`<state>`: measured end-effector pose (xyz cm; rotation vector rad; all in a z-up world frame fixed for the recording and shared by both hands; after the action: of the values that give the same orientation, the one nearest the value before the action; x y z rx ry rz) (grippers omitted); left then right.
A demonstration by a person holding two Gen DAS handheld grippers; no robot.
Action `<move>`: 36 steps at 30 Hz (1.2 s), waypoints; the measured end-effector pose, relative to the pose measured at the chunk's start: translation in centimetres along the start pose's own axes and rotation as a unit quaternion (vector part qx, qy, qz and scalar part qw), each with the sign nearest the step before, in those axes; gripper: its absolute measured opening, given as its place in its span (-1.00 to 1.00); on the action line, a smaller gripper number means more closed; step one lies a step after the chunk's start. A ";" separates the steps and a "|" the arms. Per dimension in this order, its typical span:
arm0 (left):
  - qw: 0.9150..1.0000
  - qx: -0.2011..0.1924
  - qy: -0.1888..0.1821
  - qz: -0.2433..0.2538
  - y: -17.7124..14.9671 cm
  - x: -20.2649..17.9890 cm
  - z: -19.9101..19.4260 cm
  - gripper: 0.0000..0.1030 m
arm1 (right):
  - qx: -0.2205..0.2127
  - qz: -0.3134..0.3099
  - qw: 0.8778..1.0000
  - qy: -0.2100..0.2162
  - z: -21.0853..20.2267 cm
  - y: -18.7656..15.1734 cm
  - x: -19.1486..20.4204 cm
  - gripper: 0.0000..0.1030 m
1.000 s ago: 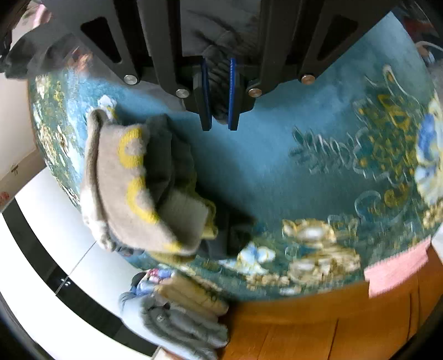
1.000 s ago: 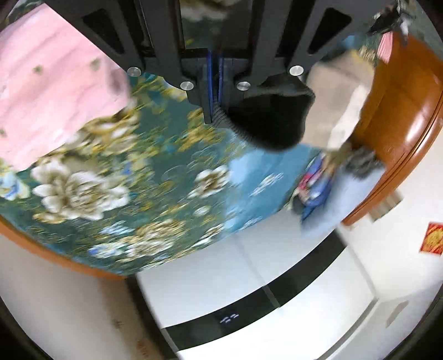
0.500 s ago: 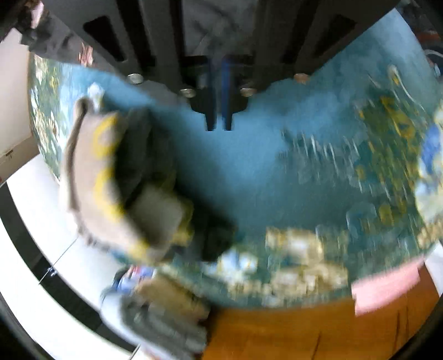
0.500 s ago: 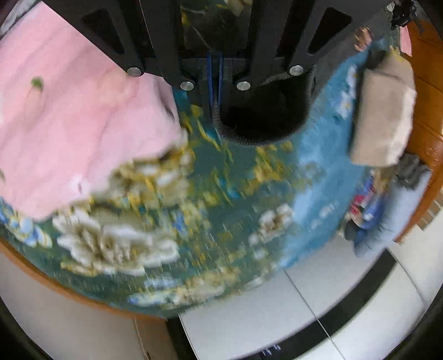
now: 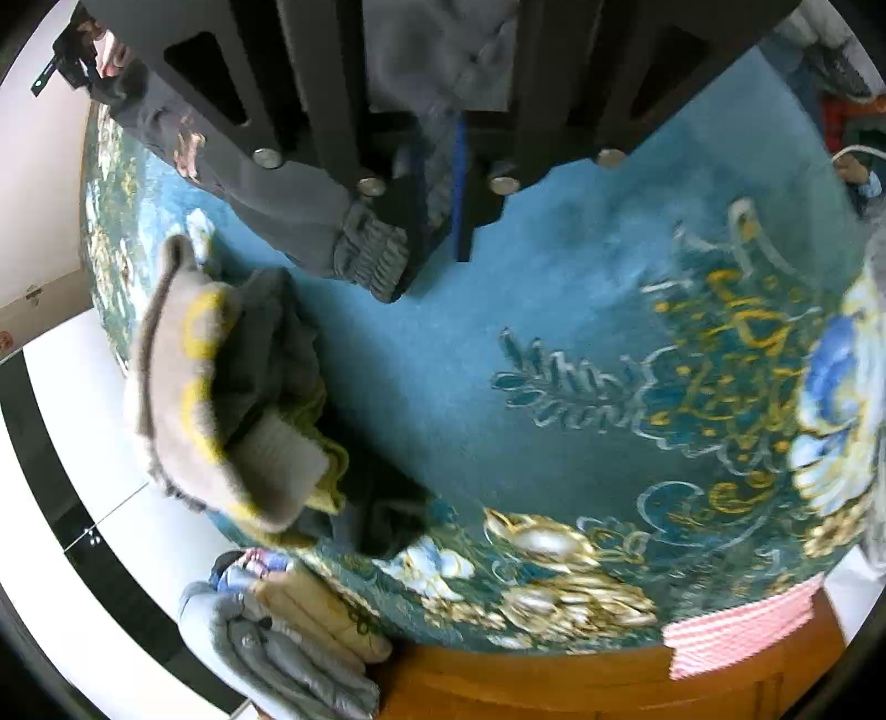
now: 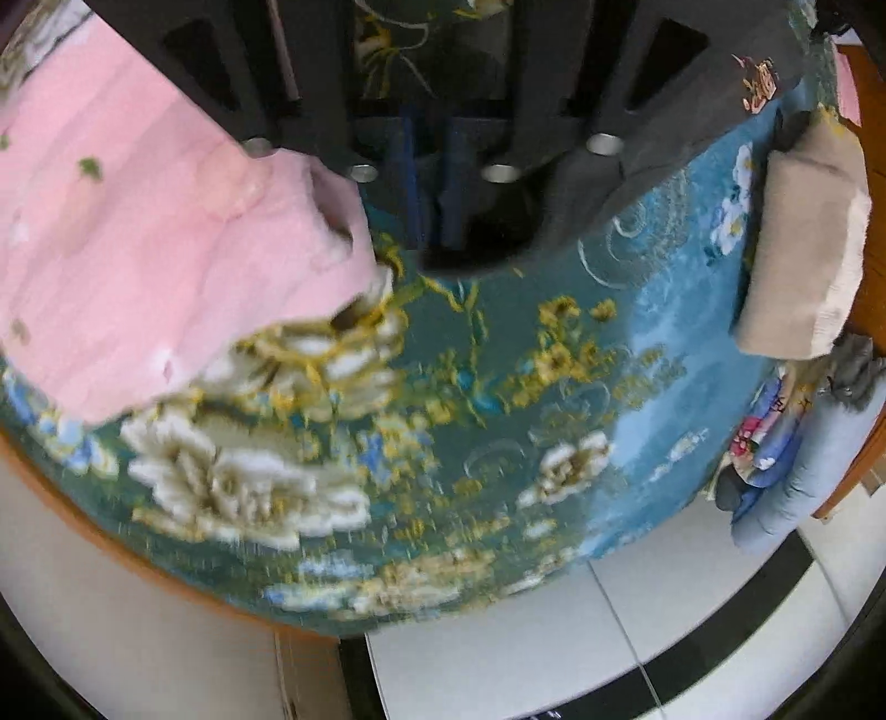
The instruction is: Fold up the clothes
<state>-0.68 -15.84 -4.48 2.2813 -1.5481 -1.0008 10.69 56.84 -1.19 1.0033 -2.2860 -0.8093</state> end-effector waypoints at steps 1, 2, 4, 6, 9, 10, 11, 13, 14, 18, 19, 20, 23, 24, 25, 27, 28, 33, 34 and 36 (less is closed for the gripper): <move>1.000 -0.003 -0.001 -0.002 -0.1 0.4 -0.8 -0.51 | -0.018 -0.002 1.000 0.004 -1.2 0.4 0.4 0.38; 1.000 -0.006 -0.003 -0.003 -0.2 0.8 -1.6 -0.36 | -0.038 -0.004 0.999 0.009 -2.5 0.9 0.8 0.38; 1.000 -0.011 -0.003 -0.011 -1.1 1.7 -3.4 -0.27 | -0.050 -0.012 0.999 0.019 -4.2 0.7 1.6 0.39; 1.000 -0.008 0.010 -0.023 -2.1 3.1 -4.6 -0.23 | -0.059 -0.020 0.998 0.029 -5.8 0.5 2.3 0.39; 0.999 0.001 0.024 -0.045 -3.8 5.3 -5.7 -0.23 | -0.053 -0.031 0.997 0.038 -7.6 -1.1 2.9 0.40; 0.998 0.006 0.027 -0.053 -4.4 6.0 -6.0 -0.23 | -0.048 -0.030 0.998 0.039 -7.9 -1.7 2.8 0.40; 0.998 0.010 0.029 -0.061 -5.1 6.7 -6.2 -0.22 | -0.042 -0.028 0.998 0.040 -8.2 -2.3 2.7 0.40; 0.997 0.023 0.021 -0.068 -6.4 7.2 -6.2 -0.22 | -0.031 -0.024 0.998 0.041 -8.8 -3.5 2.5 0.40; 0.997 0.033 0.016 -0.067 -7.1 7.3 -6.0 -0.22 | -0.025 -0.022 0.999 0.042 -9.1 -4.2 2.4 0.40; 0.995 0.066 0.016 -0.076 -9.8 7.7 -4.8 -0.22 | -0.010 -0.010 0.999 0.048 -10.9 -6.1 1.4 0.40; 0.994 0.071 0.014 -0.079 -10.3 7.7 -4.6 -0.22 | -0.011 -0.011 0.999 0.047 -11.6 -6.3 1.1 0.40; 0.994 0.073 0.008 -0.081 -10.6 7.6 -4.6 -0.22 | -0.013 -0.013 0.999 0.045 -12.2 -6.5 0.8 0.40; 0.995 0.072 -0.002 -0.072 -10.8 6.9 -4.4 -0.22 | -0.022 -0.008 0.999 0.021 -14.6 -6.8 -1.9 0.40; 0.995 0.072 -0.002 -0.068 -10.9 6.8 -4.3 -0.23 | -0.024 -0.002 1.000 0.012 -15.3 -6.9 -3.1 0.40; 0.995 0.074 0.000 -0.064 -11.1 6.7 -4.2 -0.23 | -0.021 0.008 1.000 0.002 -15.9 -7.2 -4.4 0.40; 0.994 0.082 0.000 -0.066 -11.6 6.8 -3.9 -0.23 | -0.015 0.030 0.999 -0.018 -17.1 -8.1 -7.2 0.40; 0.994 0.087 0.001 -0.069 -11.9 6.9 -3.7 -0.23 | -0.013 0.040 0.999 -0.030 -17.8 -8.7 -8.7 0.40; 0.992 0.098 -0.007 -0.085 -12.7 7.5 -3.4 -0.23 | 0.046 0.107 0.991 -0.057 -19.3 -13.5 -15.6 0.40; 0.991 0.099 -0.009 -0.084 -12.8 7.4 -3.3 -0.23 | 0.071 0.129 0.988 -0.037 -19.0 -15.2 -16.0 0.40; 0.991 0.103 -0.014 -0.087 -13.1 7.3 -3.1 -0.23 | 0.119 0.173 0.977 0.020 -18.1 -18.7 -16.0 0.40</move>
<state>12.60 -17.34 -11.92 2.5931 -1.5501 -0.9560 40.80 53.32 -5.03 0.6766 -2.4666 -0.3753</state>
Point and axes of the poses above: each gripper's, at about its wrist camera, not at the fingertips, and z roughly the way its jaws point, x to its left, y to its top, the point moved 6 cm from there along z, roughly the way its jaws point, and after that the axes turned 10 degrees about -x, right-handed, at the moved point
